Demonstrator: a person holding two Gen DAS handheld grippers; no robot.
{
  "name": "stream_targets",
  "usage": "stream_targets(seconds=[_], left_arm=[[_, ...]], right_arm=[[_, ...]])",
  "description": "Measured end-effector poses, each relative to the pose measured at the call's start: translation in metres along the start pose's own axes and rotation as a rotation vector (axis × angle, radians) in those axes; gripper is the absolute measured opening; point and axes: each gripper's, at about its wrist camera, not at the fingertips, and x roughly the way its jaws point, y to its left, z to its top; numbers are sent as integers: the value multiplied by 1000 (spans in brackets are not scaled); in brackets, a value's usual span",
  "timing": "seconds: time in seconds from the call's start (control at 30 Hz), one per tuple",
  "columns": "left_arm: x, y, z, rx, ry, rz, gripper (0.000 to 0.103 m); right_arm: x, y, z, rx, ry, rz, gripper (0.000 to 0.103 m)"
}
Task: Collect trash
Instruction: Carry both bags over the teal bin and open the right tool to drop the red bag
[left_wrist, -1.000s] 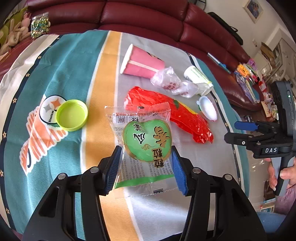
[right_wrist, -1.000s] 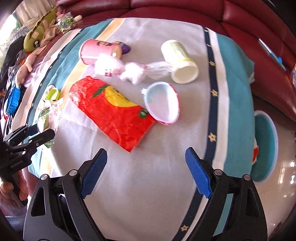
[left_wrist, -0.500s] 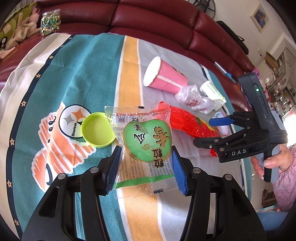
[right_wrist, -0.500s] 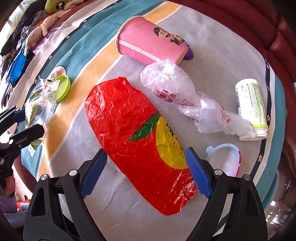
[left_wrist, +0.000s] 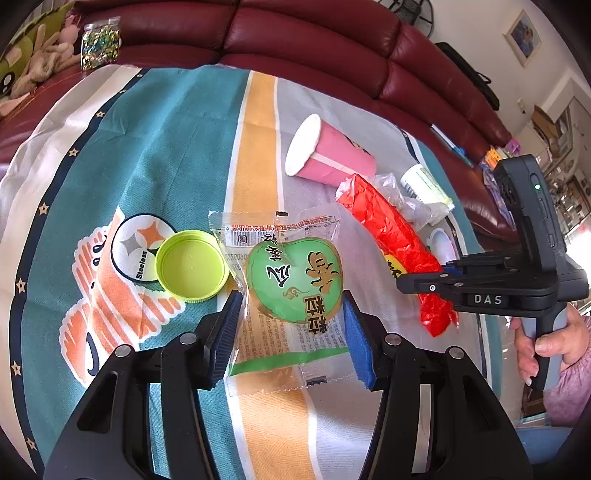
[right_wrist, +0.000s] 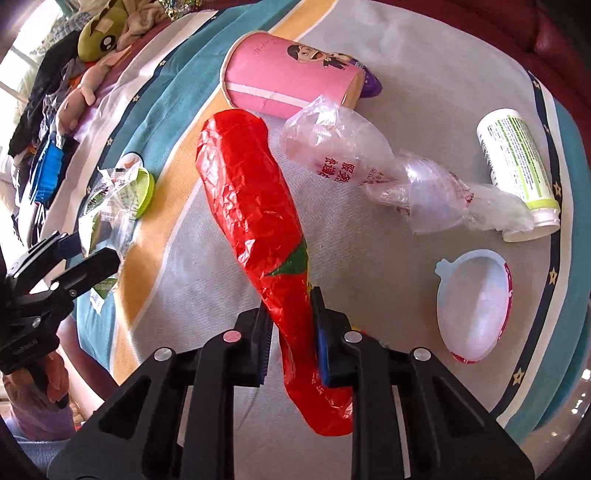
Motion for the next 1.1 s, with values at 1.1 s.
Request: stream_targets(seconds=[1.1], left_arm=[[72, -304, 26, 492, 74, -229, 54]], right_arm=[[-188, -260, -171, 538, -357, -158, 16]])
